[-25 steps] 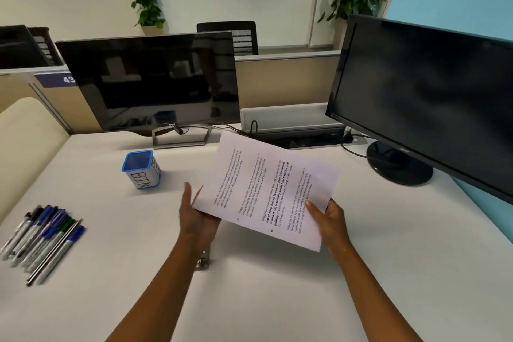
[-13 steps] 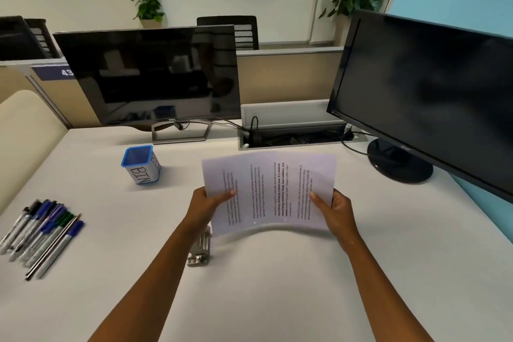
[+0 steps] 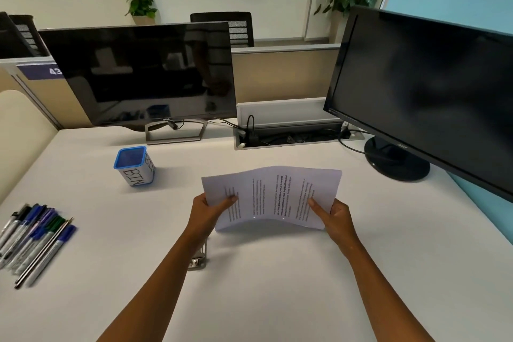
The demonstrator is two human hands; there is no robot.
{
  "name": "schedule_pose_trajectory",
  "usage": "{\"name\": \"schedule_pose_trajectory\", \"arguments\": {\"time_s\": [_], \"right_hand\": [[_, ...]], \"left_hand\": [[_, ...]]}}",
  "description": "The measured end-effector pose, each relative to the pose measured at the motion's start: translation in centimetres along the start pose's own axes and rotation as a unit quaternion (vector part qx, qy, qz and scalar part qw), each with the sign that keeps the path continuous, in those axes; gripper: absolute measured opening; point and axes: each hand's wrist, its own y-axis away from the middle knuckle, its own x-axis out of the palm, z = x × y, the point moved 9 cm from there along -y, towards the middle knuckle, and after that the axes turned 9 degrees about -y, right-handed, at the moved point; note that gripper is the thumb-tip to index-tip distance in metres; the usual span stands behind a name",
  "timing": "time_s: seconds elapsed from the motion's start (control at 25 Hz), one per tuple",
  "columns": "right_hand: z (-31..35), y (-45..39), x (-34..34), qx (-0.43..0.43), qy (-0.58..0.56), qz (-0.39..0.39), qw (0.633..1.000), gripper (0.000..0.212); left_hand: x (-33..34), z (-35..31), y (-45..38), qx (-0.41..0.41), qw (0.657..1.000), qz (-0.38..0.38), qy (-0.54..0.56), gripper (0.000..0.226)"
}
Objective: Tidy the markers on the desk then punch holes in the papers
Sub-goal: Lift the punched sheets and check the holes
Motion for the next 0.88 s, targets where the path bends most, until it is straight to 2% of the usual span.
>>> {"name": "schedule_pose_trajectory", "arguments": {"time_s": [0.28,0.52,0.6,0.72,0.88], "right_hand": [[-0.2,-0.4,-0.6,-0.007,-0.002,-0.017,1.0,0.02],[-2.6,0.1,-0.9,0.026,0.007,-0.016,1.0,0.022],[-2.5,0.0,-0.9,0.026,0.008,-0.017,0.999,0.027],[-1.5,-0.2,-1.2,0.014,0.008,-0.015,1.0,0.046],[1.3,-1.0,-2.6,-0.017,0.001,-0.044,0.999,0.039]], "left_hand": [[0.6,-0.8,-0.5,0.022,0.999,0.012,-0.022,0.021],[1.5,1.6,0.4,0.02,1.0,0.0,-0.012,0.026],[1.9,1.6,0.6,0.025,1.0,-0.005,-0.015,0.026],[1.9,0.9,0.1,0.037,0.999,-0.01,-0.029,0.025],[1.6,-2.1,-1.2,0.083,0.99,0.047,-0.103,0.02]]}}
